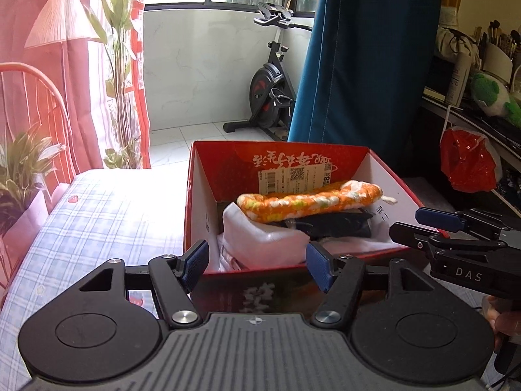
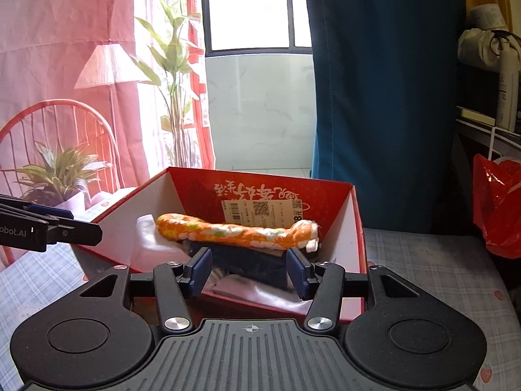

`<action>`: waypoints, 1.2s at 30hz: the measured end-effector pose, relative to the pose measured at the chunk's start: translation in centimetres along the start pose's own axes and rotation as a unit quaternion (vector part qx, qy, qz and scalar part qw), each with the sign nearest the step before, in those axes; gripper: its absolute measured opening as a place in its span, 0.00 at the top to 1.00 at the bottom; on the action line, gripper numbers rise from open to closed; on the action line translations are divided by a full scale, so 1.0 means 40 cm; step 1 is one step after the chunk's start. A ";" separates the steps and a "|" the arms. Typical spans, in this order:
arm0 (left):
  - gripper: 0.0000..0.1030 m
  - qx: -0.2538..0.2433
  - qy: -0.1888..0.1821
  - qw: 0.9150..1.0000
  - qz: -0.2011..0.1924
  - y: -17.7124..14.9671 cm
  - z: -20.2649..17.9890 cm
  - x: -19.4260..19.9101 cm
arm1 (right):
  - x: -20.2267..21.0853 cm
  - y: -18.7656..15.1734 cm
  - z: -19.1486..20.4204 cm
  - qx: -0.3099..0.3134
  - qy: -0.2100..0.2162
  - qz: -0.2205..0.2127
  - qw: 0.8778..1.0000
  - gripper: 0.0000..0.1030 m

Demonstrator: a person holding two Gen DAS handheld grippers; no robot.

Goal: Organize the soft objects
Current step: 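Move both grippers down to the clear bag of green cables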

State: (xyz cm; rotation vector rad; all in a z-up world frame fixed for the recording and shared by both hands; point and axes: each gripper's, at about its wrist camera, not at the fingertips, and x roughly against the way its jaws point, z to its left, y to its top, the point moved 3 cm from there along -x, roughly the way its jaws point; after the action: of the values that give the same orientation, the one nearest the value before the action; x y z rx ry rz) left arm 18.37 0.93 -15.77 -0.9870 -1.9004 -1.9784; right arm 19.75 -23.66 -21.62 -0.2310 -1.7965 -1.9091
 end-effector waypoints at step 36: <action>0.37 0.054 0.008 0.998 0.036 -0.284 -0.010 0.087 | 0.149 -0.301 -0.032 -0.098 -0.023 0.040 0.994 0.51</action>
State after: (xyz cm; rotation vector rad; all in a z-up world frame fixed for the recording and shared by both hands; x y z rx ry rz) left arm 8.97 3.08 -22.73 -0.9928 -1.9121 -1.8183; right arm 9.31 -26.35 -29.75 -0.4120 -1.6032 -2.0369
